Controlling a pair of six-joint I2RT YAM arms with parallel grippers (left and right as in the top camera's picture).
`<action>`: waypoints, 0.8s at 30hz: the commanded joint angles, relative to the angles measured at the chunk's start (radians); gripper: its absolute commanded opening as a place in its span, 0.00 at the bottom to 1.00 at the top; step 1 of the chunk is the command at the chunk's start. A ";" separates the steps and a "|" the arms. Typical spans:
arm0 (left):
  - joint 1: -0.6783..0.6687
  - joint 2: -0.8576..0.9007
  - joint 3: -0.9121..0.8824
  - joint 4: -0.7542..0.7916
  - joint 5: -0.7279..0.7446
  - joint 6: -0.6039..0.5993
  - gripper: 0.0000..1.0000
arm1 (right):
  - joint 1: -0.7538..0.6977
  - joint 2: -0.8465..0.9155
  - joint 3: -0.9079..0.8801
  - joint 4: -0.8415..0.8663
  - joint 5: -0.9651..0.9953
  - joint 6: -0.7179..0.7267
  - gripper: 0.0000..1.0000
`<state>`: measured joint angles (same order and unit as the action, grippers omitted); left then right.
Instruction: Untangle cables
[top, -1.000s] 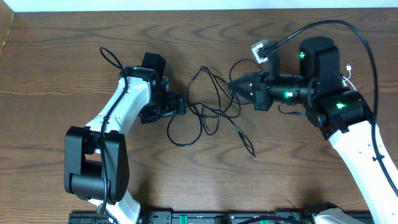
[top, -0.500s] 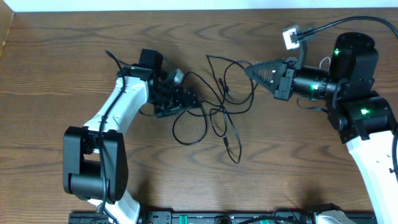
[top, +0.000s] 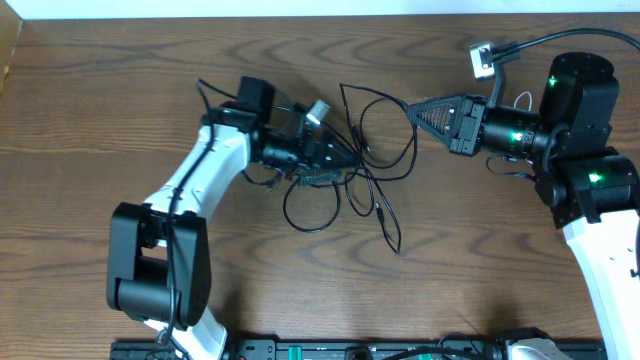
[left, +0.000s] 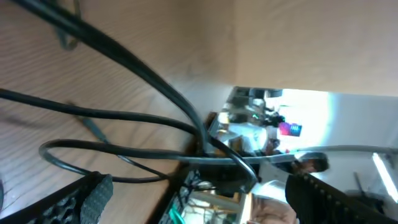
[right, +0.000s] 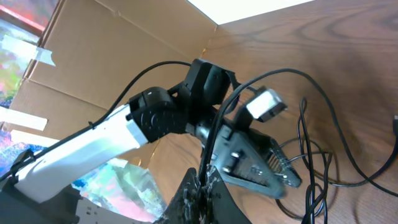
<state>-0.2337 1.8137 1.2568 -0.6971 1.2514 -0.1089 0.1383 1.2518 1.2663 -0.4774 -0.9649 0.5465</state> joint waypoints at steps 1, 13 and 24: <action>-0.040 -0.011 0.004 0.061 -0.216 -0.213 0.94 | 0.001 -0.006 -0.005 -0.003 -0.007 0.013 0.01; -0.074 -0.011 0.004 0.188 -0.342 -0.307 0.20 | 0.000 -0.006 -0.005 -0.030 -0.007 -0.031 0.01; -0.055 -0.011 0.003 -0.183 -0.853 -0.145 0.08 | -0.032 -0.006 -0.005 -0.008 -0.010 -0.039 0.01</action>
<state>-0.3027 1.8137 1.2564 -0.8307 0.6373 -0.3222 0.1307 1.2518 1.2659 -0.4900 -0.9657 0.5312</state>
